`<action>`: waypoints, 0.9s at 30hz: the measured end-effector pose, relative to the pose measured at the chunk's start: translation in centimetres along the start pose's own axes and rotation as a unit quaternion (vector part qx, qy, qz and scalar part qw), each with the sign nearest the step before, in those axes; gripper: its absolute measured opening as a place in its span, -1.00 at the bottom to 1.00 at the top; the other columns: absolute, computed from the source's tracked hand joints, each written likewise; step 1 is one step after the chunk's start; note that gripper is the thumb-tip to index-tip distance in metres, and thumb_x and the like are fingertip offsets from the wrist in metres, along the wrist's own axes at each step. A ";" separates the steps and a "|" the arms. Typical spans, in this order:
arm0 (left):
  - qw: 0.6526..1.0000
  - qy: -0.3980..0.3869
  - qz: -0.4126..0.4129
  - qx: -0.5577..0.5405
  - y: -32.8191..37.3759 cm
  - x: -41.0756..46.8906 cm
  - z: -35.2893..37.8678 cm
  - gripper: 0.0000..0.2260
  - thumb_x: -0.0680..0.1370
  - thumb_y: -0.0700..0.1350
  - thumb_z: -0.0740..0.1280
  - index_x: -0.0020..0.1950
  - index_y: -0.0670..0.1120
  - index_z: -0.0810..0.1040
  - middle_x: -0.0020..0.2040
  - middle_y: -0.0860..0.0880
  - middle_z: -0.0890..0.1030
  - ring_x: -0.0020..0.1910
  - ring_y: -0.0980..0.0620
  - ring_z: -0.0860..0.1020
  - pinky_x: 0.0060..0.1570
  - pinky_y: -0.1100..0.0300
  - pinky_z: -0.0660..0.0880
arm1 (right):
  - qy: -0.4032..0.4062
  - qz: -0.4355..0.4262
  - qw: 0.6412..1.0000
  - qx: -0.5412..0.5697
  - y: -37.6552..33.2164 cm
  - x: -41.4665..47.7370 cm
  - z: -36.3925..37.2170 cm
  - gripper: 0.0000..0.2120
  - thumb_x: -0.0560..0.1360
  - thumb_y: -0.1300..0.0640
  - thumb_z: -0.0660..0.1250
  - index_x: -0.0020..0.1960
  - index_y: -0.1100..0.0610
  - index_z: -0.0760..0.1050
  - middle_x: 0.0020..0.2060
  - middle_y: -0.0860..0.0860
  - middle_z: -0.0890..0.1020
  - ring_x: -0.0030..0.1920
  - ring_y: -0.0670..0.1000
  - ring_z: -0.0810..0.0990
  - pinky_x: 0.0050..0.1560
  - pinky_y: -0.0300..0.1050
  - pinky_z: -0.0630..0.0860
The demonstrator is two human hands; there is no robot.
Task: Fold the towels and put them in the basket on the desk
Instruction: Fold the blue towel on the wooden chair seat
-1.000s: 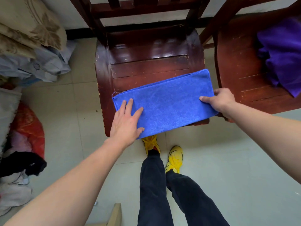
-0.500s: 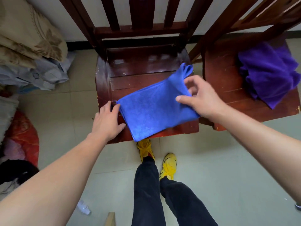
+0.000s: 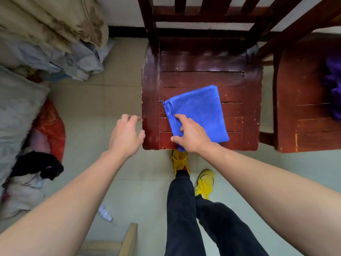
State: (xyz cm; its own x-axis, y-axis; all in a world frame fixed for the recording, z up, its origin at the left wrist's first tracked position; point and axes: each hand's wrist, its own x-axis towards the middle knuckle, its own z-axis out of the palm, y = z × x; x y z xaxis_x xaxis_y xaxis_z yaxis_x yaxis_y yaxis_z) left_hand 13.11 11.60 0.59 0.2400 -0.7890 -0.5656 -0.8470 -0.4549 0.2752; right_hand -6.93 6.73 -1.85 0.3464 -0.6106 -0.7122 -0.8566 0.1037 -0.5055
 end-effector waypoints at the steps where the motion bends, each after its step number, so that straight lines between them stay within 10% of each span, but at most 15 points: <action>1: 1.000 0.010 0.009 -0.001 0.4 0.2 -0.1 -0.65 0.52 -0.11 0.31 0.30 -0.11 0.46 0.23 -0.15 0.43 0.23 -0.17 0.42 0.15 -0.04 0.44 | 0.017 0.007 0.999 0.048 0.2 -0.3 -0.4 -0.44 0.45 0.03 0.43 0.39 0.05 0.35 0.04 0.06 0.54 -0.01 0.08 0.53 0.06 -0.05 0.47; 5: 0.986 0.068 0.146 0.047 4.0 1.3 0.1 -0.73 0.45 -0.22 0.35 0.15 -0.16 0.57 0.22 -0.20 0.50 0.17 -0.24 0.46 0.03 -0.11 0.49 | 0.189 0.081 0.964 0.170 3.3 -2.1 -2.6 -0.90 0.47 0.21 0.35 -0.08 0.03 0.57 -0.35 -0.08 0.58 -0.31 -0.02 0.56 -0.17 -0.15 0.50; 8: 0.949 0.035 0.285 0.129 7.8 2.6 1.5 -0.63 0.45 -0.18 0.38 0.25 -0.14 0.53 0.41 -0.25 0.38 0.38 -0.25 0.36 0.14 -0.09 0.47 | 0.118 0.169 0.926 0.316 5.3 -3.7 -3.3 -0.89 0.49 0.28 0.35 -0.12 0.09 0.55 -0.27 0.07 0.63 -0.34 -0.03 0.62 -0.31 -0.13 0.53; 14: 0.950 -0.110 0.195 0.219 8.0 5.5 2.8 -0.37 0.59 0.08 0.20 0.57 0.05 -0.05 0.59 -0.12 -0.12 0.56 -0.10 -0.06 0.44 -0.03 0.12 | 0.136 0.255 0.902 0.320 9.9 -4.5 -4.7 -0.93 0.43 0.22 0.42 -0.13 0.08 0.63 -0.20 0.02 0.69 -0.17 -0.01 0.64 -0.24 -0.16 0.52; 18: 0.947 -0.012 0.251 0.202 8.0 4.1 2.8 -0.57 0.50 -0.09 0.34 0.37 -0.10 0.43 0.45 -0.24 0.30 0.43 -0.25 0.27 0.23 -0.08 0.34 | 0.262 0.254 0.920 0.144 9.5 -4.3 -4.8 -0.67 0.37 -0.06 0.47 0.09 -0.03 0.53 -0.03 -0.10 0.62 -0.06 -0.04 0.60 0.02 -0.02 0.55; 21: 0.943 0.021 0.311 0.119 9.3 3.4 3.2 -0.76 0.45 -0.21 0.31 0.11 -0.16 0.59 0.04 -0.15 0.53 -0.02 -0.20 0.51 -0.15 -0.01 0.44 | 0.195 0.246 0.948 0.059 8.1 -3.3 -4.8 -0.35 0.29 -0.28 0.46 0.28 -0.07 0.38 0.13 -0.09 0.53 0.12 0.02 0.54 0.03 0.01 0.50; 27: 0.959 -0.210 0.053 -0.185 13.1 6.2 2.9 -0.65 0.57 -0.17 0.29 0.37 -0.11 0.45 -0.13 -0.09 0.56 -0.21 -0.01 0.52 -0.15 0.18 0.44 | 0.090 0.264 0.959 0.037 7.6 -1.6 -6.2 -0.64 0.28 -0.14 0.50 -0.09 0.04 0.49 -0.17 -0.03 0.61 -0.05 0.12 0.61 -0.23 -0.11 0.37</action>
State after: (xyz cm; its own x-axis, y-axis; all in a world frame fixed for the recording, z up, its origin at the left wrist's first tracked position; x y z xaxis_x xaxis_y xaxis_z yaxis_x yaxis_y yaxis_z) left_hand 2.18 1.91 -1.56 -0.1164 -0.6382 -0.7610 -0.6110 -0.5581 0.5615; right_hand -16.42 3.65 -1.52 -0.2067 -0.5823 -0.7863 -0.8626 0.4877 -0.1344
